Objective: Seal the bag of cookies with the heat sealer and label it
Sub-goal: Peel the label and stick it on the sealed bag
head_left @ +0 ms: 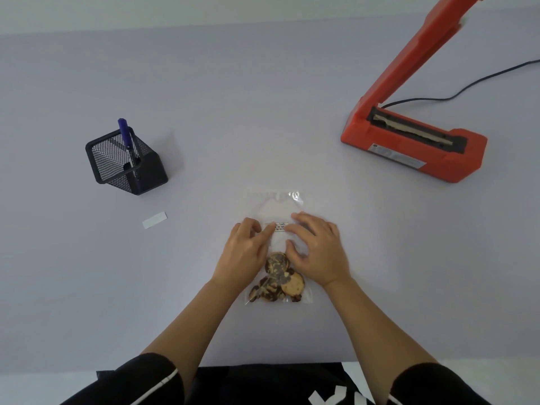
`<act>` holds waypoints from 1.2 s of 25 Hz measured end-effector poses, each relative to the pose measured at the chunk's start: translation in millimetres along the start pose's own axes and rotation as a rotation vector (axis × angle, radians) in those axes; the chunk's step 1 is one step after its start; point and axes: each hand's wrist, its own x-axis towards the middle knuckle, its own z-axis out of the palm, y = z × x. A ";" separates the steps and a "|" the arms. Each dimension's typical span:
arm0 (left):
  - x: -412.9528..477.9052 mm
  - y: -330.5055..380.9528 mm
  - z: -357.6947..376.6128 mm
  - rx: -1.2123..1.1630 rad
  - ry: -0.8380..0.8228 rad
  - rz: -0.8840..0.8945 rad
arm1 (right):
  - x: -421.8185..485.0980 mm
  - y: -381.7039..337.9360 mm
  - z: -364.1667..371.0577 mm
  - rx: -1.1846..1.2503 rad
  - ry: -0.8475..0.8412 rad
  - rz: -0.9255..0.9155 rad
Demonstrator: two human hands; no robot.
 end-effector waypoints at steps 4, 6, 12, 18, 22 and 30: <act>0.5 2.2 1.3 -0.043 0.001 -0.085 | 0.8 -1.2 -0.5 -0.023 -0.011 0.010; -1.4 0.2 2.8 -0.064 0.019 -0.101 | 0.8 -1.8 -0.9 -0.035 -0.011 0.009; -5.1 1.6 8.0 -0.032 0.065 -0.106 | 0.3 -2.2 0.0 -0.061 0.011 -0.013; -8.3 7.2 10.2 0.029 0.102 -0.152 | -1.2 -1.6 1.8 -0.068 0.050 -0.039; -8.7 2.2 12.5 0.098 0.080 -0.054 | 0.2 -2.5 -0.8 -0.079 0.018 -0.068; -7.6 8.6 13.5 -0.104 0.134 -0.261 | -1.2 -3.3 0.5 -0.064 0.022 -0.022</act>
